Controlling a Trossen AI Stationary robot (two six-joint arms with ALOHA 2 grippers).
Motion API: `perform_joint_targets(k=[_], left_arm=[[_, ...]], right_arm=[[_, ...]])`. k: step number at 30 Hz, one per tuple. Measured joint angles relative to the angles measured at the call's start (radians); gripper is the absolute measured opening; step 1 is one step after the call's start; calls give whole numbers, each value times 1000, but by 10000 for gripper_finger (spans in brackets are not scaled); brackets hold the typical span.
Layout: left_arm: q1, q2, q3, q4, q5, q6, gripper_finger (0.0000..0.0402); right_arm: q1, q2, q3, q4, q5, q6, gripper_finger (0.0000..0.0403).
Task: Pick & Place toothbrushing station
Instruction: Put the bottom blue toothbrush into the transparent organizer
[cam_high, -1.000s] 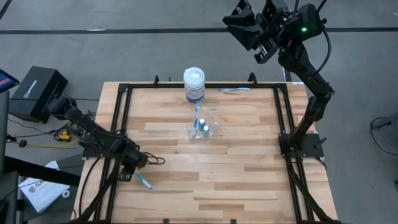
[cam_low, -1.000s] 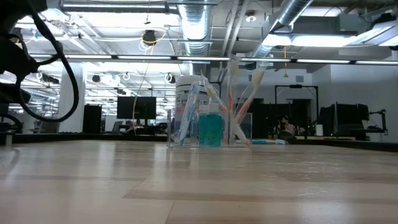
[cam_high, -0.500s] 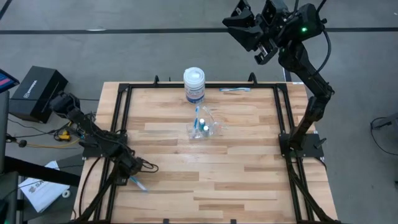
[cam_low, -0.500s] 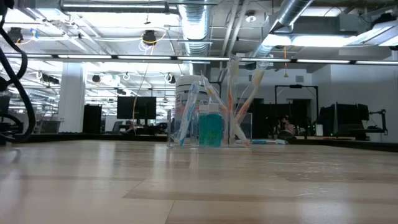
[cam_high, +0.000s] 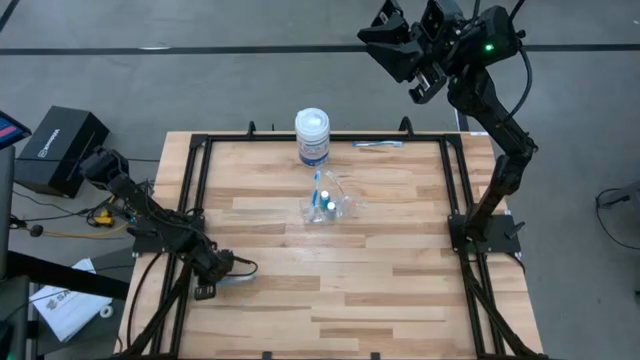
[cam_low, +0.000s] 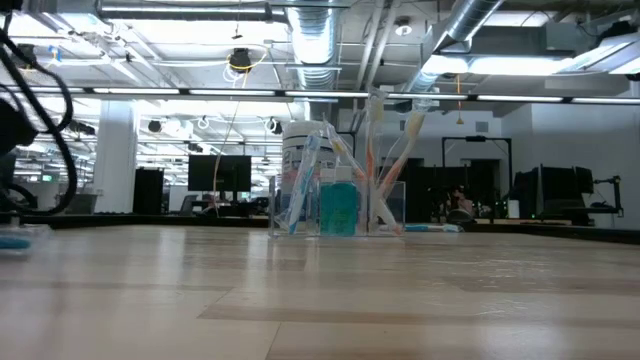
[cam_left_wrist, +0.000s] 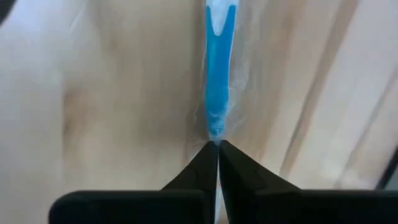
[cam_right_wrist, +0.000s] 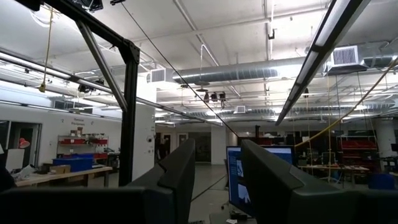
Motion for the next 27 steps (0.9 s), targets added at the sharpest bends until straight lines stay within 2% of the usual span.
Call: perform_joint_targets(k=[11,21,24,27], left_arm=[[82,-36,-1,362,28,-255,0],[322,-149,0,747,-24,-365,0],[405,-161,0,861,-24,-395,0],[468,-161,1,993,-25,-441,0]], right_arm=[[0,0,0,0,-6,0,120],[0,0,0,-33,-20,-9,120],[0,-1,0,-115,-49,-26,120],[0,-2,0,-300,-60,-157,120]])
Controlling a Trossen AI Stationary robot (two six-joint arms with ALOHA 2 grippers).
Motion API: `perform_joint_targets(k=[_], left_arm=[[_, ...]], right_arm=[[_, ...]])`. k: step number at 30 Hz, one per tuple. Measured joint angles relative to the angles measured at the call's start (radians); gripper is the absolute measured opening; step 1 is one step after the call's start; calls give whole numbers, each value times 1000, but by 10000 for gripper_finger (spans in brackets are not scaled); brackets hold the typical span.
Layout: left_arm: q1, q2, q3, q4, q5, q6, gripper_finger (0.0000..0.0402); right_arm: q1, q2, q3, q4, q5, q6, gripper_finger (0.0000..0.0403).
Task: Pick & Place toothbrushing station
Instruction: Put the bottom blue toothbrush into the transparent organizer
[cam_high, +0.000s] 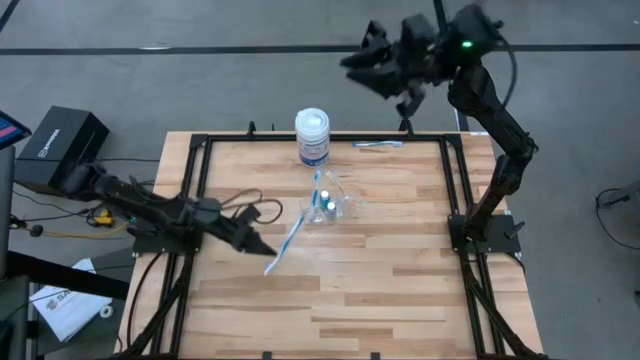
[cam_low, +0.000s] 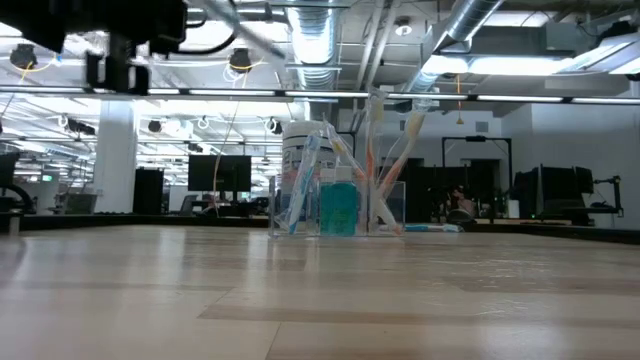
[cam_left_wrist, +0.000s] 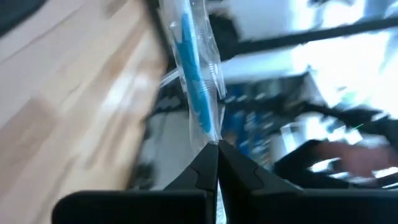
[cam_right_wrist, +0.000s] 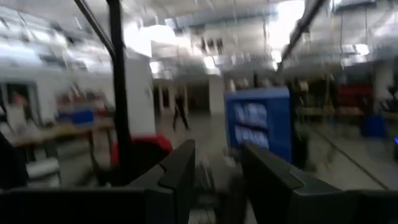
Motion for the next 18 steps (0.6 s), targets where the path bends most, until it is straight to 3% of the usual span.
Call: perform_joint_targets(k=[8,13,18], left_arm=[[95,0,0,289,-33,-150,0],[120,0,3,426,-101,-207,0],[152,0,50,443,-112,-217,0]], right_arm=[[63,-8,-1,-450,161,-367,120],[110,-8,0,-618,314,-545,120],[176,-3,0,-715,425,-675,120]])
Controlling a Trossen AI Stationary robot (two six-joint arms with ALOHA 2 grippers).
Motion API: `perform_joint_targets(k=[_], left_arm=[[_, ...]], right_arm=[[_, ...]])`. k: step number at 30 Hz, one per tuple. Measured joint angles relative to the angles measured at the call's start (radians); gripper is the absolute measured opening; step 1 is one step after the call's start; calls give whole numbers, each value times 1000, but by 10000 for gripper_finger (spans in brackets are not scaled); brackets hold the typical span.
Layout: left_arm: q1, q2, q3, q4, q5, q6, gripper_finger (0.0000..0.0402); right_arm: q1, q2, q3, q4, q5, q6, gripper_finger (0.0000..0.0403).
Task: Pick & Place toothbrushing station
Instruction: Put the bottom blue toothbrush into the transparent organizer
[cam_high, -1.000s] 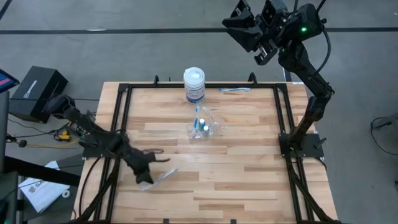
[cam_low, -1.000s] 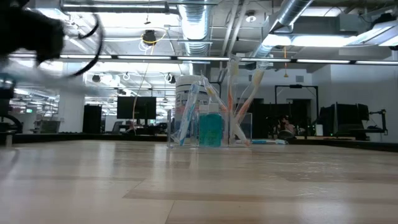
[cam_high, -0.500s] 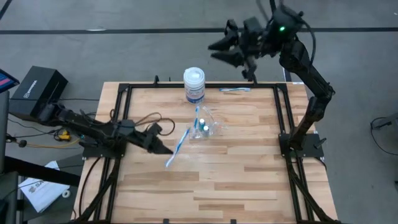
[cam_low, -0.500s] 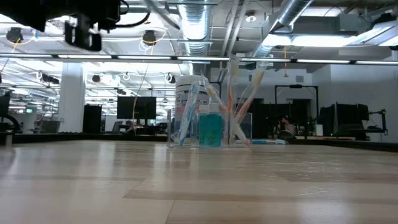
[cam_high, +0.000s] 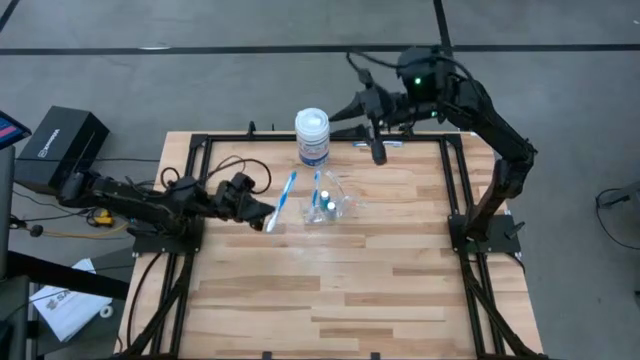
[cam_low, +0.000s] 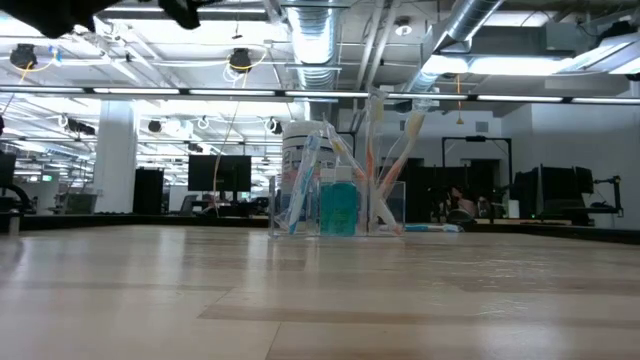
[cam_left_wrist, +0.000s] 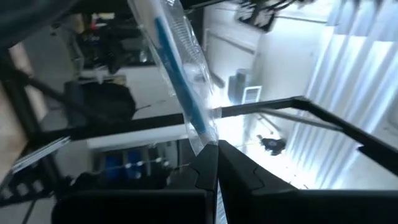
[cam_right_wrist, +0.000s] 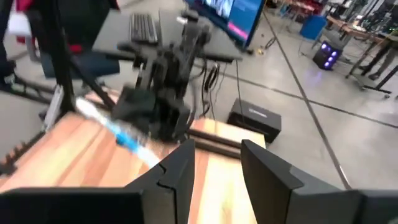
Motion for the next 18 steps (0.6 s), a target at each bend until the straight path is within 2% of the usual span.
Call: perform_joint_targets(k=[5,13,18], left_arm=[[48,0,73,12,-11,35,0],[99,30,125,10,13,57,0],[105,56,126,16,16,40,0]], right_arm=[[64,25,2,-28,73,-54,120],[178,101,2,-24,330,-218,120],[203,123,3,18,363,-232,120]])
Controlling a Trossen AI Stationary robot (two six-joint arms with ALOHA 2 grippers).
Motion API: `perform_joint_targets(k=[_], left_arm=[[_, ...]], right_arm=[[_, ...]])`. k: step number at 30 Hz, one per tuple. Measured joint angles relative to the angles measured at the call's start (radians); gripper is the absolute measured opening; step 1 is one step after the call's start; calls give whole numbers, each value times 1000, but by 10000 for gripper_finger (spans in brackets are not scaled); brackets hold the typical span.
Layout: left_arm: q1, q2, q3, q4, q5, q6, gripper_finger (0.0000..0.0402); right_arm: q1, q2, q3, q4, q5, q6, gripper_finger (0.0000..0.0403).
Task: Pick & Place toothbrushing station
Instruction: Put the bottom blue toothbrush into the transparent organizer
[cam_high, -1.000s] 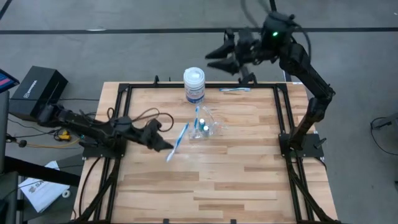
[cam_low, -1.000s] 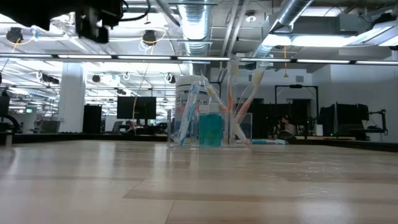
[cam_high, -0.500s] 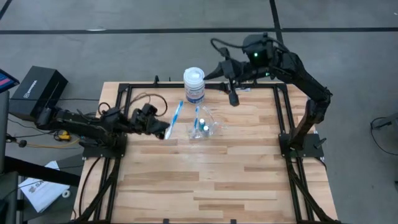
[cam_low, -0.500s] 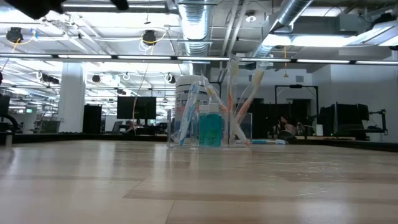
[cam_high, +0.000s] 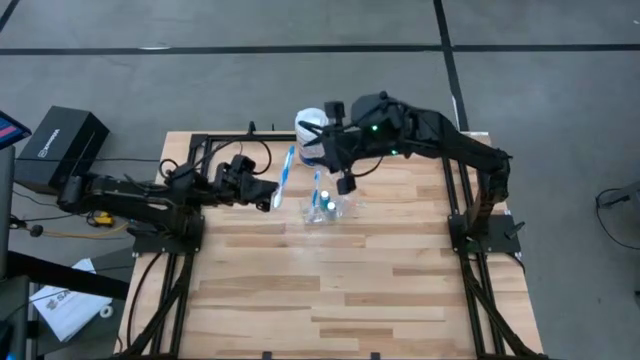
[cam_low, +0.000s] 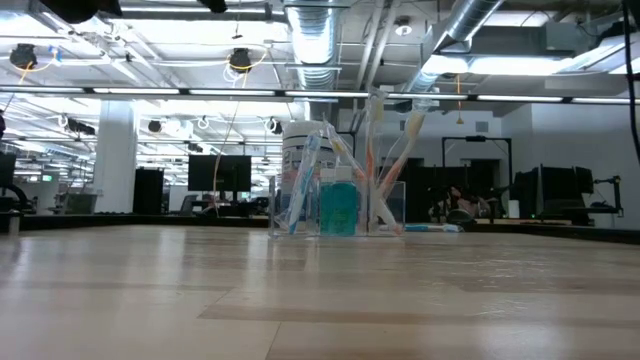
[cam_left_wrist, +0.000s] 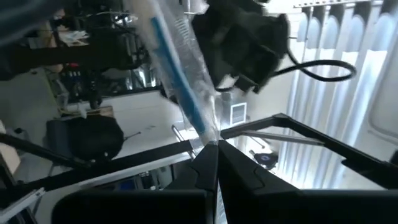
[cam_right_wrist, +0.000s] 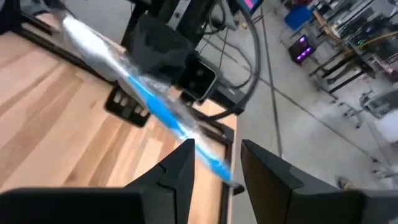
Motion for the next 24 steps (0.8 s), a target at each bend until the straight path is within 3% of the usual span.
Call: perform_joint_targets(k=[9,24], left_arm=[[39,20,11,58,-10,-8,0],[151,104,68,61,90,-9,0]], right_arm=[[43,-3,1,7,0,-11,120],[95,45,0,72,1,-19,120]])
